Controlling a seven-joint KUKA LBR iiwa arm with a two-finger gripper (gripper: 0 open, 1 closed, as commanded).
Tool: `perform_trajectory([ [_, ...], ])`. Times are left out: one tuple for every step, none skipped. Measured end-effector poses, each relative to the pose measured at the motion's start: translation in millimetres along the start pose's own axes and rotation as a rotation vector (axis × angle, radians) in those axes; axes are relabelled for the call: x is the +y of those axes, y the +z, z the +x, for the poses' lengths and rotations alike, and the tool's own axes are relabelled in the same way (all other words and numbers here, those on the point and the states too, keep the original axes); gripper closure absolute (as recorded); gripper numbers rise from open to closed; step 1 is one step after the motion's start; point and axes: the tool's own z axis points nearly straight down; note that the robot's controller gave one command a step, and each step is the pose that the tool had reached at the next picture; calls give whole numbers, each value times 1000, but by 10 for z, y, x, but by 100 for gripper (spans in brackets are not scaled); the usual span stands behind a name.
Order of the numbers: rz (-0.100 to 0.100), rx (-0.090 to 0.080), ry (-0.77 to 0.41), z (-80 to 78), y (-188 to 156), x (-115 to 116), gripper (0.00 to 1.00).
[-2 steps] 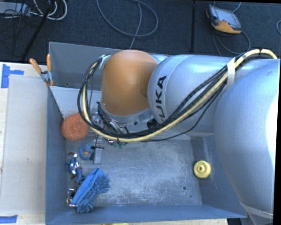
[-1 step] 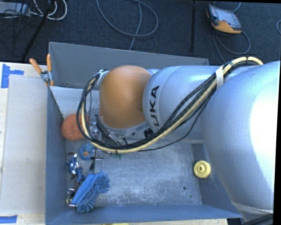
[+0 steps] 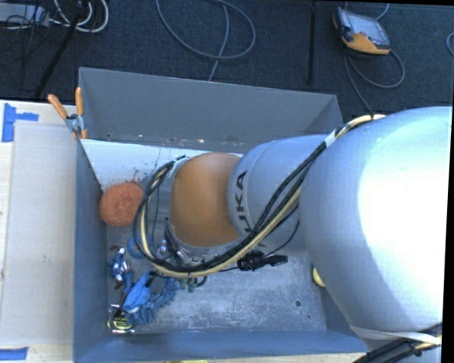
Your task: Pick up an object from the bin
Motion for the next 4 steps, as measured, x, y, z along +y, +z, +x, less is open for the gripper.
perform_trajectory([
  [0, 0, 2, -1, 0, -2, 100],
  [3, 0, -7, 56, -196, -40, 100],
  [3, -1, -33, -3, -352, -151, 100],
  [4, 0, -27, -91, -444, -192, 100],
])
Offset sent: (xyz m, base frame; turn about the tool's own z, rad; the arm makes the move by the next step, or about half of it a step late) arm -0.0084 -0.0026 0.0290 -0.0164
